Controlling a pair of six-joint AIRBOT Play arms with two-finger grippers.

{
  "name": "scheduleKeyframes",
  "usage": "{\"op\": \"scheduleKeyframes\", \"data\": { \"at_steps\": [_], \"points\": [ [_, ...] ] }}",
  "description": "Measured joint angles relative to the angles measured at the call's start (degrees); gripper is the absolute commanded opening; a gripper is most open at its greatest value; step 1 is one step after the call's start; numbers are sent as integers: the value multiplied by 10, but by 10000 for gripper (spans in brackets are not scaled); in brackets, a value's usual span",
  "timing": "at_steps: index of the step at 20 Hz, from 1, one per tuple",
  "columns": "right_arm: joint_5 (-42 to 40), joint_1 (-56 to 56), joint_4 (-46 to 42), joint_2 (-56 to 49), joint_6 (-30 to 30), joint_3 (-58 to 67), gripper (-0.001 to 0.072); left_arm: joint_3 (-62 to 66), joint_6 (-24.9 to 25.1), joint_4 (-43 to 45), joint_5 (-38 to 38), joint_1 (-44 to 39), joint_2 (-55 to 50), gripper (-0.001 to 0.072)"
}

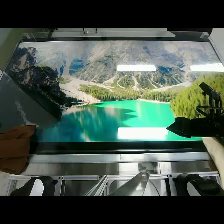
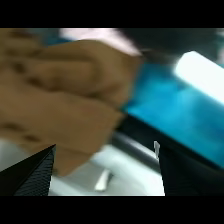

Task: Fold the shirts.

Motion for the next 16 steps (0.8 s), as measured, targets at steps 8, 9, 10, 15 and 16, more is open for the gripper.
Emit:
{"op": "scheduleKeyframes", "data": {
  "at_steps": [8,9,10,15,16],
  "points": [
    [0,0,-4,-1,-51,0,16,-7,-40,19,54,189,-254,710],
    [0,0,-6,-2,-54,0,15,-7,-31,6,69,199,-276,710],
    [0,0,-6,-2,-55,0,16,-7,-21,-4,83,205,-297,710],
    [-1,0,-6,-2,-61,0,15,-7,10,-44,149,195,-386,580],
    [-2,0,-6,-2,-61,0,15,-7,16,-48,157,187,-401,434]
  ]
}}
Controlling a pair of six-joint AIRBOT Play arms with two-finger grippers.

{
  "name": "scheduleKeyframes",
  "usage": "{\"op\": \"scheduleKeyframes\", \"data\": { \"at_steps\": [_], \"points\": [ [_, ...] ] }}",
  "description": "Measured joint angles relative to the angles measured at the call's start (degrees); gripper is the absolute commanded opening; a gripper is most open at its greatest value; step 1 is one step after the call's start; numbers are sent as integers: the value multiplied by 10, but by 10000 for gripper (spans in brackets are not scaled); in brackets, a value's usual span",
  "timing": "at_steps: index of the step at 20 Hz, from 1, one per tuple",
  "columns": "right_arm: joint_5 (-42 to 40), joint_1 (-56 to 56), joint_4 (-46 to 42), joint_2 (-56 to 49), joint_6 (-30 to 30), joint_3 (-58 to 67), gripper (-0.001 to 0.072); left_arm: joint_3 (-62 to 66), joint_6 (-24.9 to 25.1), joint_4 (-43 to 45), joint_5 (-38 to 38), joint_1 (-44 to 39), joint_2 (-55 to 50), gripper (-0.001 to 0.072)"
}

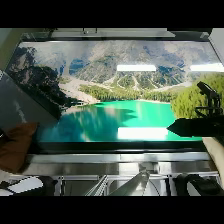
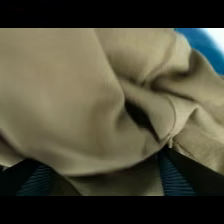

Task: Fold the shirts.

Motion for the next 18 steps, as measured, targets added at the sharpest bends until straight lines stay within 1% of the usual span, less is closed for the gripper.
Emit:
{"op": "scheduleKeyframes", "data": {
  "at_steps": [1,2,5,7,9,10,12,14,16,17,18],
  "points": [
    [-1,0,0,0,0,0,16,2,3,-4,4,-8,-11,155],
    [-1,0,0,0,0,0,15,6,8,-6,4,-19,-21,19],
    [-2,0,0,0,0,0,16,36,30,-3,-3,-60,-38,19],
    [-2,0,0,0,-1,0,16,70,39,-23,-6,-99,-39,20],
    [-2,0,0,0,-2,0,16,111,51,-47,-31,-147,-33,20],
    [-2,0,0,0,-2,0,16,130,58,-68,-44,-174,-31,20],
    [-3,0,0,0,-2,0,16,165,80,-153,-70,-243,-29,20],
    [-3,0,0,0,-2,0,16,193,104,-240,-91,-329,-27,20],
    [-8,0,0,0,-2,0,16,216,120,-296,-104,-423,-27,22],
    [-10,0,0,0,-2,0,16,224,127,-313,-103,-473,-26,196],
    [-12,0,2,0,-2,0,16,229,129,-327,-98,-519,-26,324]
  ]
}}
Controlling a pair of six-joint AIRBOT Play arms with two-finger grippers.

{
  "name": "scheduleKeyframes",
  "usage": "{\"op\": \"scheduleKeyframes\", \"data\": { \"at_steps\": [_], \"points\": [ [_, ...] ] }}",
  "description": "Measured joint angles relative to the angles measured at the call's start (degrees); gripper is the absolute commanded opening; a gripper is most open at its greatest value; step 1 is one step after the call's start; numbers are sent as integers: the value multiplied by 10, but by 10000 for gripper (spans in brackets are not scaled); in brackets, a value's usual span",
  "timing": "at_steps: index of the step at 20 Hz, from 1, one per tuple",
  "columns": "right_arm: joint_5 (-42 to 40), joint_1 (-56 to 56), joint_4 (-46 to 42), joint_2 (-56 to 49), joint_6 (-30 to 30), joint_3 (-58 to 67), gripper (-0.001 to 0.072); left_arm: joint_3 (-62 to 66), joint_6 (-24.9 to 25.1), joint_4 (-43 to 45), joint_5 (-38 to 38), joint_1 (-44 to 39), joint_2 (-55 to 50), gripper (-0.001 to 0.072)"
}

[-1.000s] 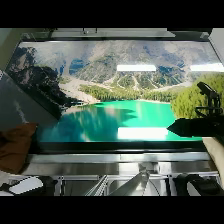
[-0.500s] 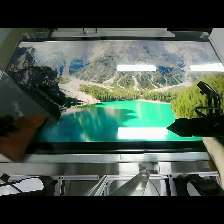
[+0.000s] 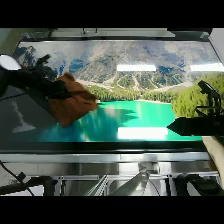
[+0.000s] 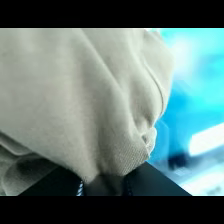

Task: Fold the shirts.

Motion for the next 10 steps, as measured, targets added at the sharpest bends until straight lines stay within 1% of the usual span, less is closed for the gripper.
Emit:
{"op": "scheduleKeyframes", "data": {
  "at_steps": [3,5,7,10],
  "points": [
    [0,0,7,0,2,0,25,12,6,-23,40,-106,0,327],
    [-3,0,10,0,2,0,26,31,5,-31,57,-144,-2,335],
    [-11,0,11,-3,2,0,26,63,-2,-35,51,-153,-2,335],
    [-49,0,12,-16,-14,0,22,94,-11,-30,-4,-123,-3,333]
  ]
}}
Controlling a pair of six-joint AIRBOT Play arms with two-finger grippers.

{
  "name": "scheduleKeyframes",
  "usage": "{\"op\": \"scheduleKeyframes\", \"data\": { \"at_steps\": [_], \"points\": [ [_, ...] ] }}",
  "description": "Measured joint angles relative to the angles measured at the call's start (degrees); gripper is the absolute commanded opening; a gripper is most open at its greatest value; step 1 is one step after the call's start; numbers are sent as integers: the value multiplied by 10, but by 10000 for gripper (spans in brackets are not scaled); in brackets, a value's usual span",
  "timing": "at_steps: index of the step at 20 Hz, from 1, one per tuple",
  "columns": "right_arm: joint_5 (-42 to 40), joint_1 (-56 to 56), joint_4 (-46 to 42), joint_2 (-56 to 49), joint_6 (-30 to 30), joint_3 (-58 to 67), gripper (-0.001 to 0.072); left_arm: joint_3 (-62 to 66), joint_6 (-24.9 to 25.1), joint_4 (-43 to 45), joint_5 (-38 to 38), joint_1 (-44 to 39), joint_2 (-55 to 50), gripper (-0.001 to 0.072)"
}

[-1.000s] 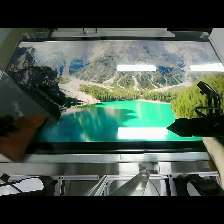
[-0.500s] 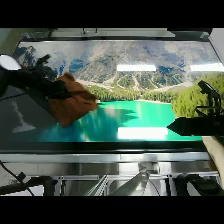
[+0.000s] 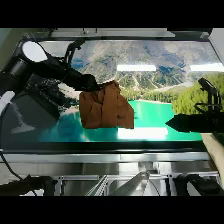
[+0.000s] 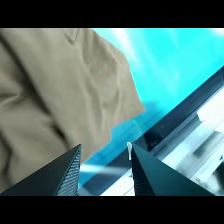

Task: Fold the shirts.

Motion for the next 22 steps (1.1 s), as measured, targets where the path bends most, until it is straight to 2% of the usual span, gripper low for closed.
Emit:
{"op": "scheduleKeyframes", "data": {
  "at_steps": [1,2,3,4,5,8,9,10,11,15,16,17,18,20,21,22],
  "points": [
    [-20,0,0,-8,-4,0,45,-1,-1,12,-20,18,0,334],
    [-42,0,1,-19,-5,0,324,-11,-3,23,-37,39,0,335],
    [-65,0,1,-32,-8,0,657,-28,-3,31,-49,61,0,343],
    [-89,0,2,-52,-9,0,671,-53,-5,40,-57,86,0,369],
    [-109,0,6,-73,-9,0,671,-81,-5,45,-57,108,0,720],
    [-163,2,31,-165,-11,0,670,-171,3,24,-26,157,0,718],
    [-177,4,42,-199,-16,0,646,-199,14,2,-6,167,0,710],
    [-190,9,58,-238,-24,0,566,-223,28,-20,8,174,0,710],
    [-201,15,78,-277,-39,0,539,-245,43,-38,24,178,-1,710],
    [-231,40,204,-414,-141,0,539,-306,84,-82,98,182,-15,691],
    [-232,45,251,-443,-175,0,518,-310,89,-87,109,182,-26,692],
    [-233,49,301,-468,-210,1,411,-310,92,-92,116,181,-39,692],
    [-231,52,340,-488,-239,1,373,-304,95,-96,120,180,-56,691],
    [-232,57,407,-518,-289,0,373,-284,99,-104,120,171,-88,691],
    [-232,59,432,-529,-306,0,340,-272,101,-110,117,164,-102,691],
    [-234,60,454,-537,-320,0,255,-259,103,-115,113,157,-117,690]
  ]
}}
